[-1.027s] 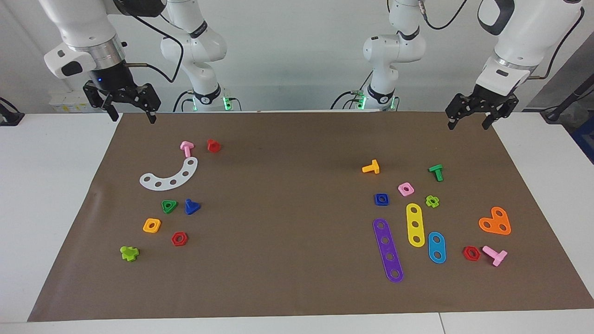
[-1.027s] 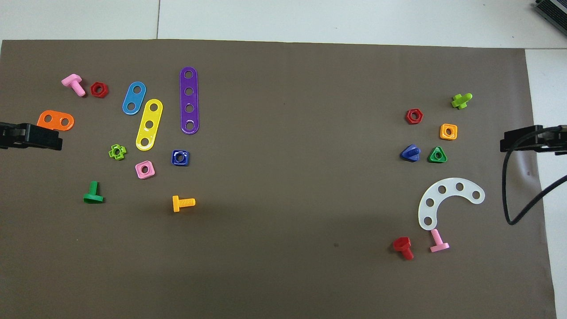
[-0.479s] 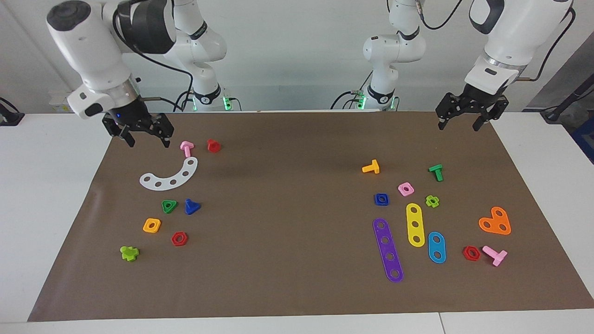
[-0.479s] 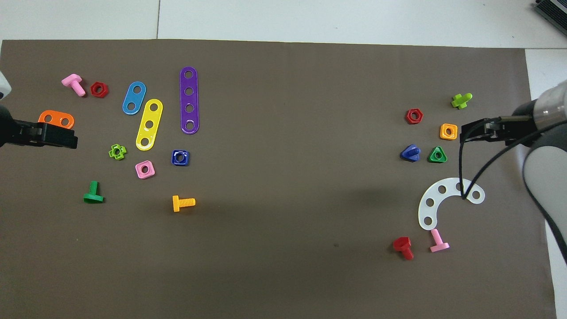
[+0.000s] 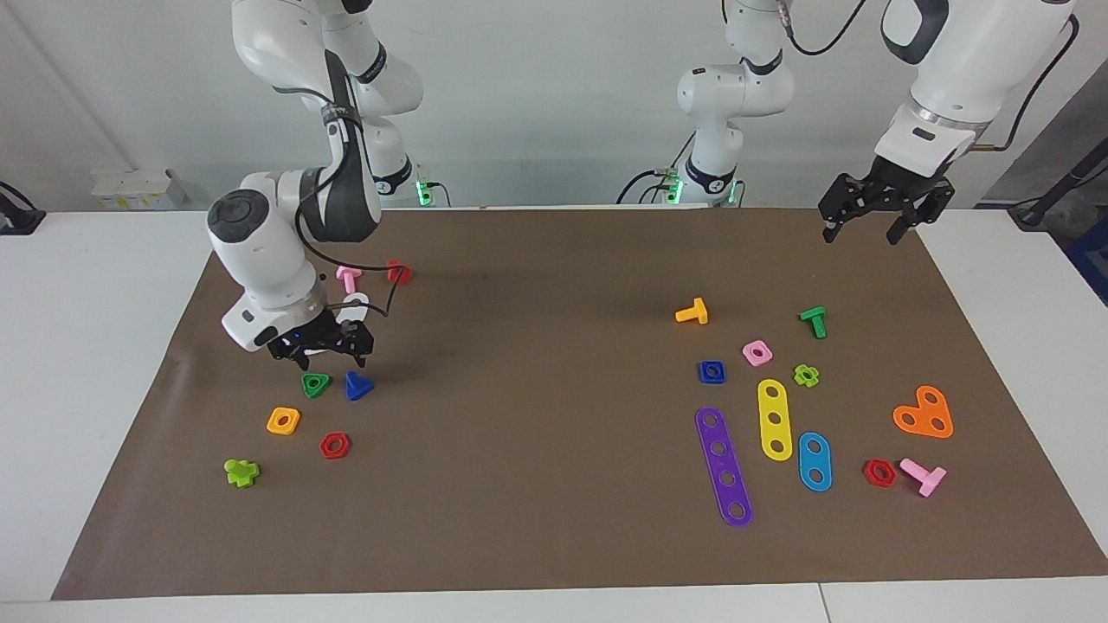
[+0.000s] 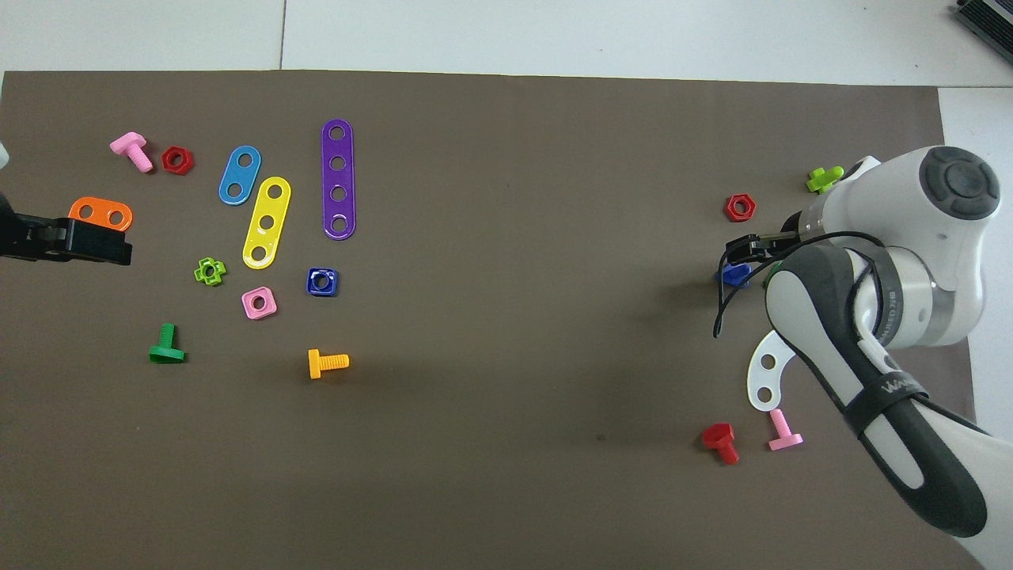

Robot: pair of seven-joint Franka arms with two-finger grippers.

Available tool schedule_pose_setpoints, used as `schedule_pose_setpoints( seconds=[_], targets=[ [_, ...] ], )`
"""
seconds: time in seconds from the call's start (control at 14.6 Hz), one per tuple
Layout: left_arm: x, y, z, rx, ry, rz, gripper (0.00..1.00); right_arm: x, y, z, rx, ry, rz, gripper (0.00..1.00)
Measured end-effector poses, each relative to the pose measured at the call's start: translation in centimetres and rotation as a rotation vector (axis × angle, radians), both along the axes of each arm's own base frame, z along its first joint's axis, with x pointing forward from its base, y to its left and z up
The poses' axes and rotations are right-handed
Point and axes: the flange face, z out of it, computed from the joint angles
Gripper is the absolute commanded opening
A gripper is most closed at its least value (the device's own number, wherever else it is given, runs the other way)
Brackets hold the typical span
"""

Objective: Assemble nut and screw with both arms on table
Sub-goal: 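Reach the right gripper down and grasp the blue screw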

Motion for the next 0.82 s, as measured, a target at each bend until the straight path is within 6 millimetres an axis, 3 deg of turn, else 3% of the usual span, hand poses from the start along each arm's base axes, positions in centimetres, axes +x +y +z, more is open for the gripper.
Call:
schedule_pose_setpoints(
  seconds=[0.41, 0.62, 0.82],
  targets=[
    [-0.4, -0.1, 1.2, 0.0, 0.01, -0.003, 1.0, -0.7, -0.1, -3.6, -0.003, -0.036, 0.029, 0.64],
    [-0.5, -0.5, 1.6, 0.001, 0.009, -0.008, 1.0, -0.6, -0.1, -4.4, -0.003, -0.036, 0.03, 0.61],
    [-0.5, -0.5, 1.1, 0.001, 0.019, -0.008, 1.0, -0.5, 0.2, -5.6, -0.005, -0.043, 0.035, 0.52]
  ],
)
